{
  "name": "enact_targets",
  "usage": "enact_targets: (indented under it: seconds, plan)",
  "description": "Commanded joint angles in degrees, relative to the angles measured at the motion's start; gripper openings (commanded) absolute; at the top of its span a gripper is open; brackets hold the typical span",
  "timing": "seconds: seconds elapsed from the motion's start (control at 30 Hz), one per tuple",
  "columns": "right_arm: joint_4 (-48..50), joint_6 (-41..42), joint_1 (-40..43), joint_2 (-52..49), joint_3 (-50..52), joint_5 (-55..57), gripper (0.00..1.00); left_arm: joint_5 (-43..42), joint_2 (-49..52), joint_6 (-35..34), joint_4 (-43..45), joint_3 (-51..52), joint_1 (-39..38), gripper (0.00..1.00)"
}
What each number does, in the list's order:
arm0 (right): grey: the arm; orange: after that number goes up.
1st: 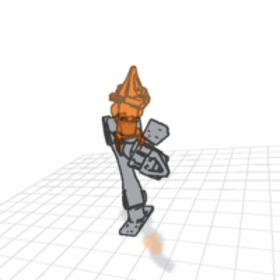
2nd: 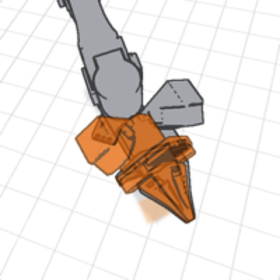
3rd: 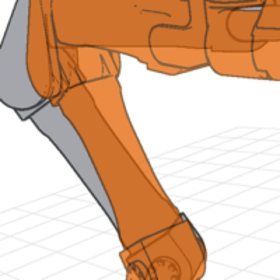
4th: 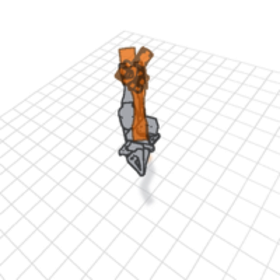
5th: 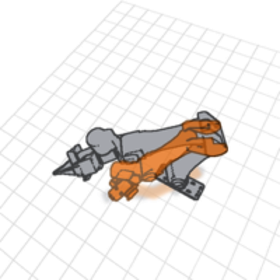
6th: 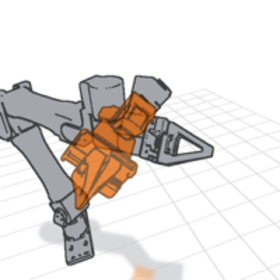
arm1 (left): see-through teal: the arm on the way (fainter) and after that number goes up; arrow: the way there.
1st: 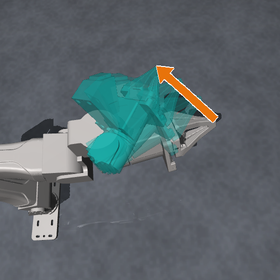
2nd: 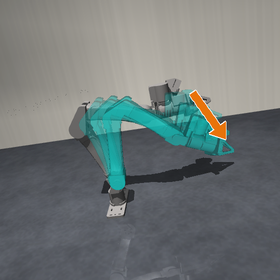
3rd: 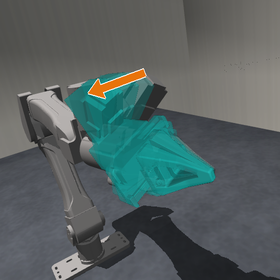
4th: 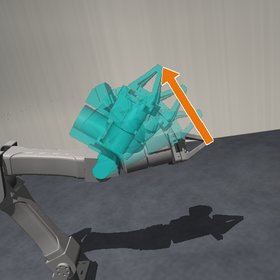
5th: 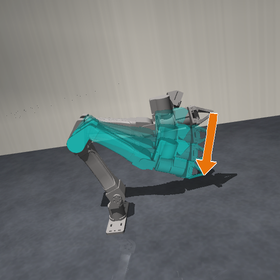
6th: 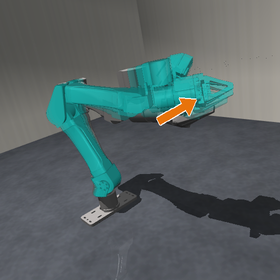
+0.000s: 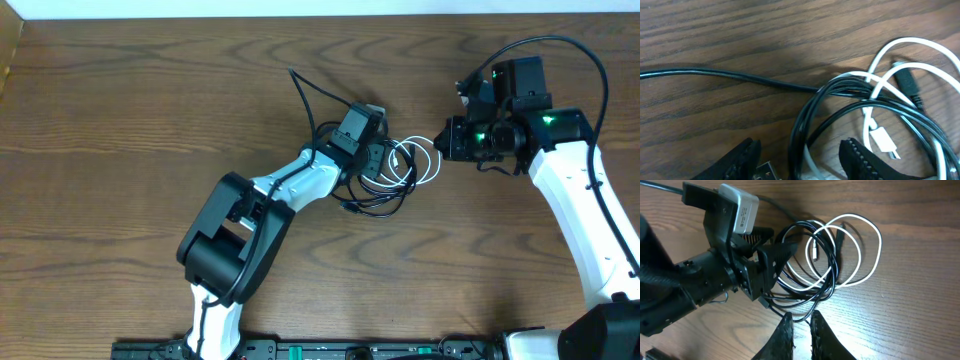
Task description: Untangle cables
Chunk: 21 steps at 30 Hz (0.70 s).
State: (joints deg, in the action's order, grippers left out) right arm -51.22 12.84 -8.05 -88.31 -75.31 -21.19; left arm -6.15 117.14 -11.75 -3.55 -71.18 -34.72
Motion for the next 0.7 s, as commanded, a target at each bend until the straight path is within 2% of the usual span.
enact_targets:
  seconds: [0.0,0.17,0.23,0.4,0.47,0.67]
  plan:
    - [-0.2,0.2,0.1,0.9,-0.3,0.1,0.09,1.7,1.6,0.5,0.2,-0.3,0.0,0.50]
    - [-0.7,0.0,0.1,0.9,-0.3,0.1,0.10,0.8,1.5,0.5,-0.5,-0.3,-0.2,0.26]
    - [-0.8,0.0,0.1,0.9,-0.3,0.1,0.10,0.3,1.2,0.5,-0.8,-0.3,-0.2,0.08]
    - [-0.8,0.0,0.1,0.9,-0.3,0.1,0.14,-5.2,-4.3,0.3,-2.3,-0.3,-0.2,0.07]
    - [-0.4,0.0,0.1,0.9,-0.3,0.0,0.16,-8.5,-10.5,0.2,-3.8,-0.3,-0.2,0.07]
    - [1.3,-0.1,0.1,0.9,-0.3,-6.8,0.18,-10.2,-22.0,-2.9,-9.8,-0.3,-0.1,0.07]
